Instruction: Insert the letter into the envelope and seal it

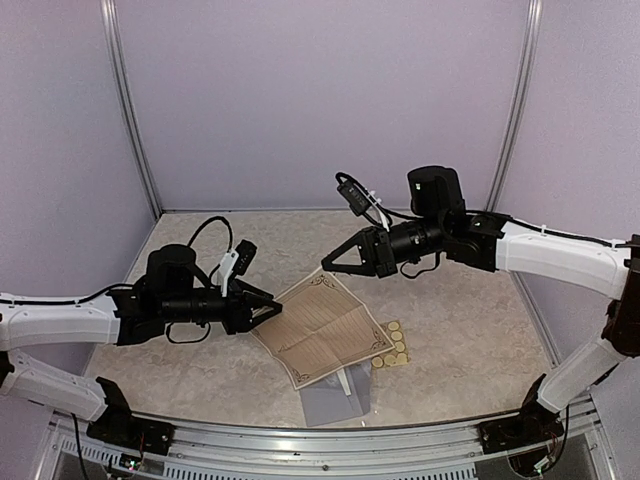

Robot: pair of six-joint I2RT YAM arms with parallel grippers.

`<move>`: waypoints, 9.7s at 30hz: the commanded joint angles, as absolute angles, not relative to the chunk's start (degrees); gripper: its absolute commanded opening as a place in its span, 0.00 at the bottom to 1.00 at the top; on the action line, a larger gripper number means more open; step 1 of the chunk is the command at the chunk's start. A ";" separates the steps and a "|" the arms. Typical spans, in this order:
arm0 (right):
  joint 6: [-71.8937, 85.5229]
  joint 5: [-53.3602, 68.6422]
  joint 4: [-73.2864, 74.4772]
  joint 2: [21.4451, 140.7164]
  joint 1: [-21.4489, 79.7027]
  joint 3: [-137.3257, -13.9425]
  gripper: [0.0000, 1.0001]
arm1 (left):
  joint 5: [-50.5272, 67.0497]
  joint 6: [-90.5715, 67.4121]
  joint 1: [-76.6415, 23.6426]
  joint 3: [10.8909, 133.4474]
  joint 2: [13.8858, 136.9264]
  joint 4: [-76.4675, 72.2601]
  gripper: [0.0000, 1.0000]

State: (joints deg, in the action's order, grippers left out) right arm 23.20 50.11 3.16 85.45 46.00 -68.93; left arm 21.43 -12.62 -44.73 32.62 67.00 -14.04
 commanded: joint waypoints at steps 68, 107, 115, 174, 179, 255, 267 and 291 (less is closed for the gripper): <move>10.87 35.66 9.74 82.84 45.98 -61.82 0.84 | 23.79 -16.15 -48.76 35.63 56.75 -8.55 0.00; 2.33 58.04 13.71 87.06 50.29 -64.45 0.48 | 38.05 -17.01 -48.67 43.86 57.24 -4.88 0.00; 2.83 58.68 13.15 87.47 50.34 -63.78 0.39 | 38.62 -17.16 -48.20 43.74 57.00 -5.10 0.00; 2.51 45.68 21.71 87.98 52.04 -72.58 0.00 | 20.65 -13.80 -58.14 48.96 72.53 -4.63 0.54; 1.79 45.67 22.25 88.29 52.03 -73.15 0.00 | 22.16 -13.80 -58.32 48.92 73.25 -4.83 0.34; 44.01 9.83 9.98 79.12 50.60 -43.47 0.00 | 9.22 -66.97 -60.98 25.26 81.19 -23.43 0.65; 43.79 8.92 11.68 84.31 50.51 -44.46 0.00 | 13.60 -64.41 -60.96 28.23 90.76 -26.16 0.55; 43.58 12.41 8.66 92.13 50.87 -46.64 0.00 | 14.56 -63.37 -60.95 29.54 93.92 -24.87 0.49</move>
